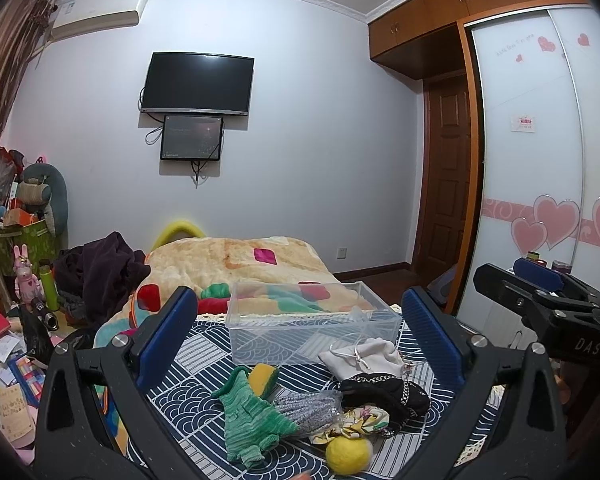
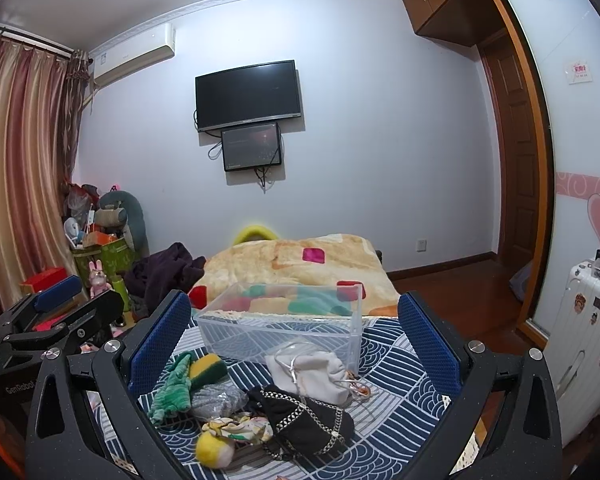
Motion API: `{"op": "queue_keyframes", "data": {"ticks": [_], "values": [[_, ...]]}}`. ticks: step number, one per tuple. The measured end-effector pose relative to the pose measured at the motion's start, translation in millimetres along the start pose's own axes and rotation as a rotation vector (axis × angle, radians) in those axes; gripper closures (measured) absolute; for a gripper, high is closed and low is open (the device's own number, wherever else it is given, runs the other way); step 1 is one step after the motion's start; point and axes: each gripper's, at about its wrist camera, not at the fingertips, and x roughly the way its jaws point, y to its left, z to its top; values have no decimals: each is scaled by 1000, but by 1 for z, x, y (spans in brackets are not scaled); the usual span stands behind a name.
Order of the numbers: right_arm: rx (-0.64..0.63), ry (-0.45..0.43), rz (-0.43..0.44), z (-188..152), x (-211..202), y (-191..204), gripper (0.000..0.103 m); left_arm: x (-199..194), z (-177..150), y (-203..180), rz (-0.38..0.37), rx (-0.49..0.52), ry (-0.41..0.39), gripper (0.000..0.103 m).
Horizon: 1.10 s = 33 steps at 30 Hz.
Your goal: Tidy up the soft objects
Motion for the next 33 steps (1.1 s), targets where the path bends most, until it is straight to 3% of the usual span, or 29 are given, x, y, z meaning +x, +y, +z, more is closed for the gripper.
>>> {"op": "queue_keyframes", "data": {"ticks": [20, 24, 33], "values": [[3, 6, 7, -1, 0, 0, 0, 1, -2, -3, -8, 7, 15, 0], [1, 35, 13, -5, 5, -1, 0, 8, -8, 0, 4, 6, 60, 0], [-7, 201, 59, -36, 29, -8, 0, 41, -52, 24, 24, -43, 280, 0]]}}
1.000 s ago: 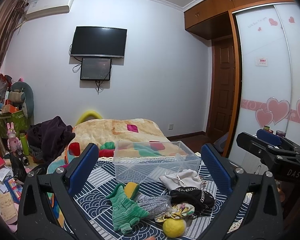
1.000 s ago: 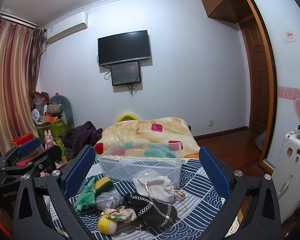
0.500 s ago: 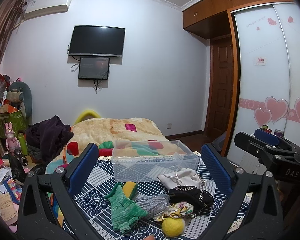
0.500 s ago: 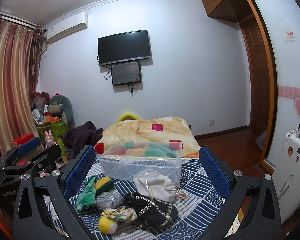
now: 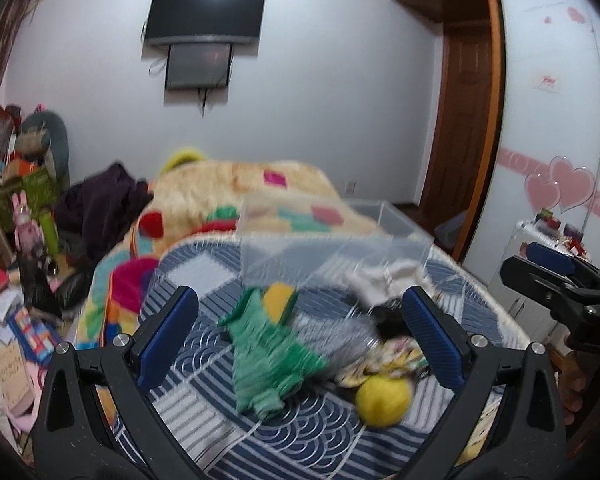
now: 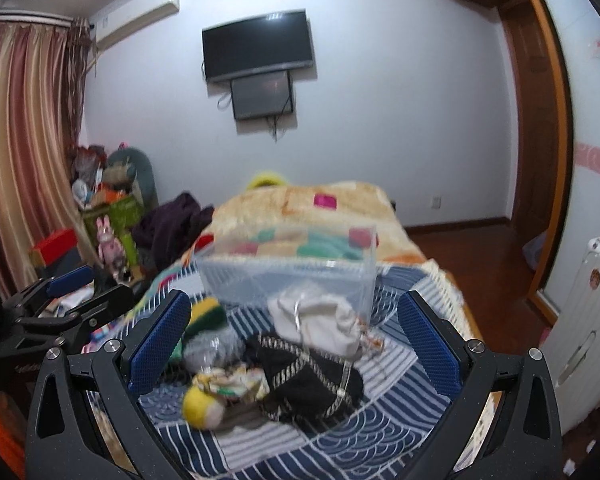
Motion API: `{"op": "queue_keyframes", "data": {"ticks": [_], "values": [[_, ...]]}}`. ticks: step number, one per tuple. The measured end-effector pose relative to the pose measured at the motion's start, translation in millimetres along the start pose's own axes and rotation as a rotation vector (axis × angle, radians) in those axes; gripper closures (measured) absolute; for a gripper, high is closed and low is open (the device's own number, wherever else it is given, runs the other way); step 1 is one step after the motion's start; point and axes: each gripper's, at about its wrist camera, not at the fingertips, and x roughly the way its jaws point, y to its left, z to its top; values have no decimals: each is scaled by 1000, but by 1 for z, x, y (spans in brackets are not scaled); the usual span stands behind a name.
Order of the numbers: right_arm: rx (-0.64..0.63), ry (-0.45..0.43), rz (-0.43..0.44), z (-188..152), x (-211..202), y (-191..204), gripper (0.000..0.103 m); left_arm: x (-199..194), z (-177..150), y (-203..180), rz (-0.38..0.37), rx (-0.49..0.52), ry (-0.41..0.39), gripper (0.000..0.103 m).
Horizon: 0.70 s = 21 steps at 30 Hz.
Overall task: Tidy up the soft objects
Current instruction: 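Grasp the green knitted glove with the left tool while the right tool grasps the black chain bag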
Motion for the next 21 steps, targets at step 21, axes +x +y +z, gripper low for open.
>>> {"op": "queue_keyframes", "data": {"ticks": [21], "values": [[125, 326, 42, -50, 60, -28, 41, 70, -49, 30, -13, -141, 245, 32]]}}
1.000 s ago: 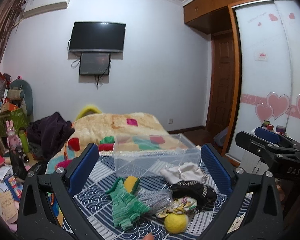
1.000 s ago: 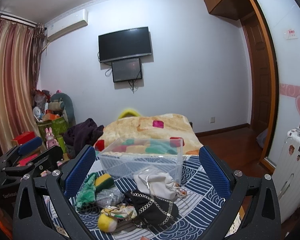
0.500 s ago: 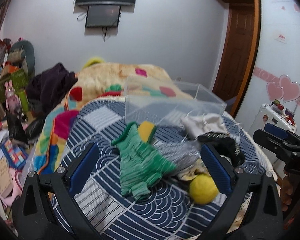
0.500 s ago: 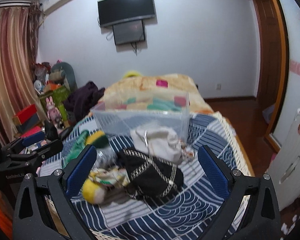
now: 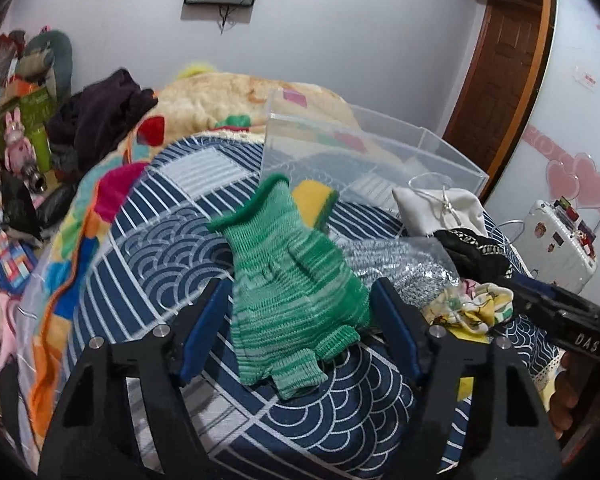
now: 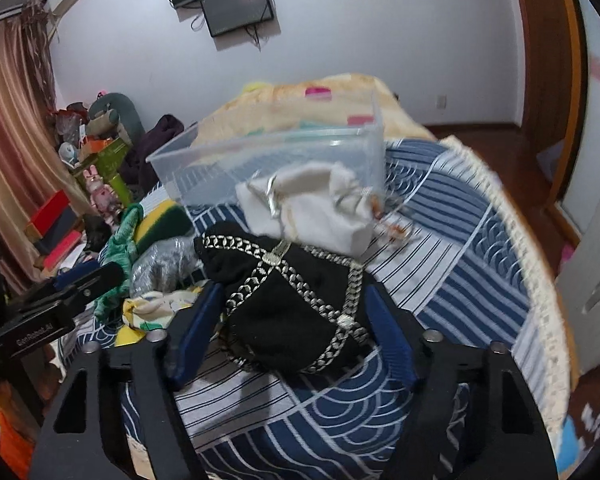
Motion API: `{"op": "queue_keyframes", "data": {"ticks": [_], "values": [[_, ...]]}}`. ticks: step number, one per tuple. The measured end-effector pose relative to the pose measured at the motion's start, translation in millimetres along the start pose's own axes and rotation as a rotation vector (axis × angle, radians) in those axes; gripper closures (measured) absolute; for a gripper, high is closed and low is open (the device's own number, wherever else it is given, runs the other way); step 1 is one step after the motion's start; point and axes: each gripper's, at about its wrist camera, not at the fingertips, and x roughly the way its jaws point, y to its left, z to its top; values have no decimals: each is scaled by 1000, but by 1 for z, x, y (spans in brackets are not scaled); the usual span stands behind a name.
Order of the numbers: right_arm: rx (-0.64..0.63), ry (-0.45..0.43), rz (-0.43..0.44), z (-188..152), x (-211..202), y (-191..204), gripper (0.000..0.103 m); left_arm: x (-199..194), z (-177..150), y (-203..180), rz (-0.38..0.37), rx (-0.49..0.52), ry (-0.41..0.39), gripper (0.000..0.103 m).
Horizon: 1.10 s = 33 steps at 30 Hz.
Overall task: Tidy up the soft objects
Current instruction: 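Grasp the green knitted glove with the left tool while the right tool grasps the black chain bag, then lower the glove into the clear box with the left tool while the right tool drops the black bag in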
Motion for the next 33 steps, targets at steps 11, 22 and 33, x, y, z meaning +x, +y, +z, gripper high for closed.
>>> {"op": "queue_keyframes", "data": {"ticks": [11, 22, 33], "values": [[33, 6, 21, 0, 1, -5, 79, -2, -3, -2, -72, -20, 25, 66], [67, -77, 55, 10, -25, -3, 87, -47, 0, -15, -23, 75, -93, 69], [37, -211, 75, 32, -60, 9, 88, -71, 36, -19, -102, 69, -184, 69]]}}
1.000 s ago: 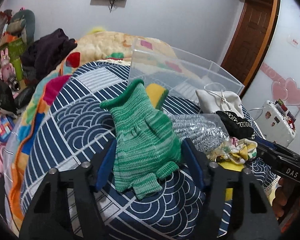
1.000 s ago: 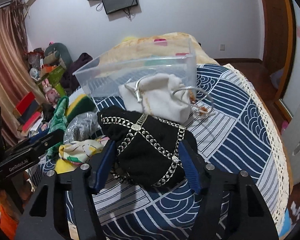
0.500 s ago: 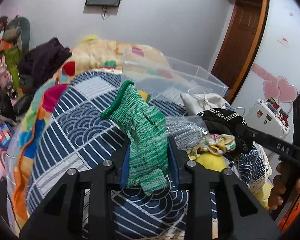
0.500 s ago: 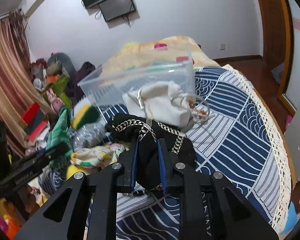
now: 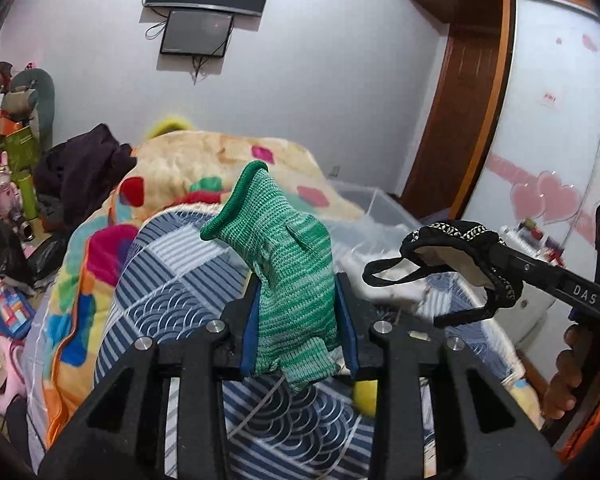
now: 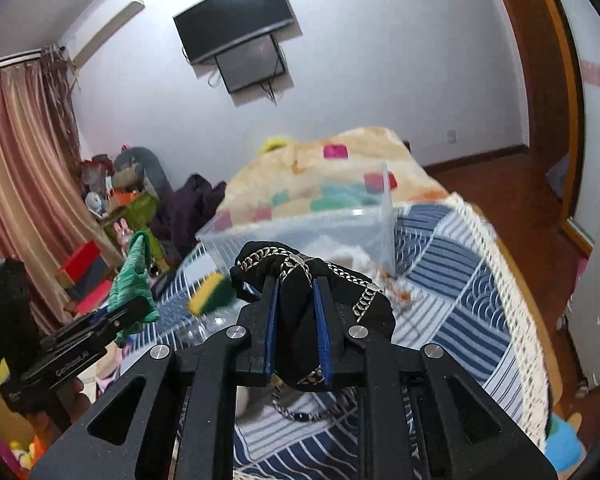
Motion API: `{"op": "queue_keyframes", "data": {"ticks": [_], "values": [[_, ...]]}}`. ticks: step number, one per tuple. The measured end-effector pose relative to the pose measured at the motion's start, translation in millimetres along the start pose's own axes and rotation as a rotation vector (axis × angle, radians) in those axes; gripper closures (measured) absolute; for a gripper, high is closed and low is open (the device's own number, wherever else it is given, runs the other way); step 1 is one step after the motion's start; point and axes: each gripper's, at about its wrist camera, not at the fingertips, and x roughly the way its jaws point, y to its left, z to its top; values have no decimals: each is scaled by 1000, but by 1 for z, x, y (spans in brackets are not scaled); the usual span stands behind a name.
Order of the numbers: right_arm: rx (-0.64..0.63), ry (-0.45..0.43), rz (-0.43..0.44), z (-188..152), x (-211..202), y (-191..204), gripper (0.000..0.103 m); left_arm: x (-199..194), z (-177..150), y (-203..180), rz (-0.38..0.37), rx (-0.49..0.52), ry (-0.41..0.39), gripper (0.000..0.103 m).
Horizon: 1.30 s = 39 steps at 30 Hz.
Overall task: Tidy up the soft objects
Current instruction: 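Lower the glove into the clear box with the left tool while the right tool drops the black bag in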
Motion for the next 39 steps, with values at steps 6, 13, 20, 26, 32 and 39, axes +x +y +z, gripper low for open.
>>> {"op": "queue_keyframes", "data": {"ticks": [6, 13, 20, 26, 32, 39], "values": [[-25, -99, -22, 24, -4, 1, 88, 9, 23, -4, 22, 57, -58, 69], [-20, -148, -55, 55, 18, -7, 88, 40, 54, 4, 16, 72, -60, 69], [-18, -134, -65, 82, 52, -14, 88, 84, 88, 8, -37, 104, -33, 69], [-52, -63, -92, 89, 85, -16, 88, 131, 99, 14, -44, 98, 70, 69], [-89, 40, -109, 86, 113, -18, 88, 176, 98, 7, -4, 139, 192, 69], [-103, 181, -117, 81, 140, -24, 88, 217, 88, -2, 30, 173, 335, 69]]}}
